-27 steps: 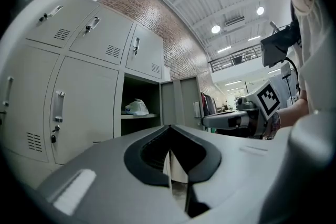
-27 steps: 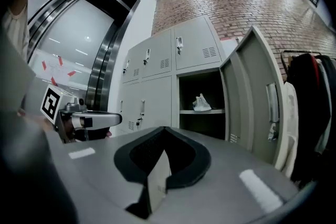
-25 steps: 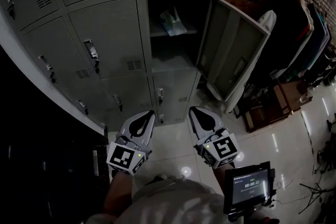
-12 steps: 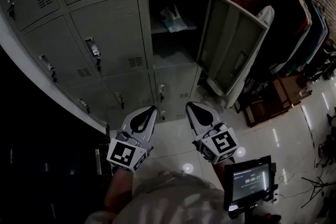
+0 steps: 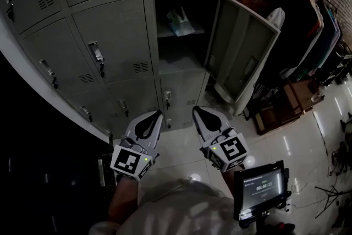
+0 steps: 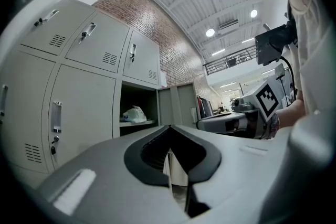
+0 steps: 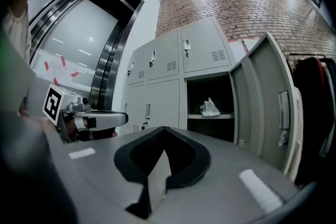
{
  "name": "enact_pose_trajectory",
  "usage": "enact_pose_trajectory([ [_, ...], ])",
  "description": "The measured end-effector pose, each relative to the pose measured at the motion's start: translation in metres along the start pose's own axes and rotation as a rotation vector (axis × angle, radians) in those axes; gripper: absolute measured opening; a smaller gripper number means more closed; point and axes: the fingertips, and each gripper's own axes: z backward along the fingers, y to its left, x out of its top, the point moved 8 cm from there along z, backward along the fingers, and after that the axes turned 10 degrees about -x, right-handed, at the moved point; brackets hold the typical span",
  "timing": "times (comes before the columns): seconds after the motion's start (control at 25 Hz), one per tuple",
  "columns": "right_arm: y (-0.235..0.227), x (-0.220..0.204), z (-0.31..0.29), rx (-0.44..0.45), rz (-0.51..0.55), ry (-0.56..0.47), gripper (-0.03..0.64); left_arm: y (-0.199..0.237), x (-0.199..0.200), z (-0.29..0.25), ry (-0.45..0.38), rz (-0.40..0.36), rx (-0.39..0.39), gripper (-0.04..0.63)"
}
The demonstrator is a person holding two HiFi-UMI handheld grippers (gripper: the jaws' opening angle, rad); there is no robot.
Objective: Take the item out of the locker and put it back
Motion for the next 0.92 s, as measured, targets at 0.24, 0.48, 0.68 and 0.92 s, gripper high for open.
enact_pose_trajectory([
  [0.24, 0.003, -0.001, -0.002, 0.004, 0.007, 0.001, 0.0, 0.0, -0.002, 0.003, 0.003, 0.002, 0.003, 0.0],
  [0.48, 0.0, 0.006, 0.0, -0.003, -0.009, -0.027, 0.0, 0.0, -0.002, 0.0, 0.004, 0.003, 0.0, 0.0],
  [0.68, 0.004, 0.005, -0.001, -0.006, 0.013, -0.025, 0.0, 0.001, -0.007, -0.001, 0.001, 0.012, -0.005, 0.0],
  [0.92, 0.008, 0.001, -0.006, -0.014, 0.03, -0.006, 0.0, 0.004, -0.012, 0.002, 0.01, 0.03, -0.006, 0.0],
])
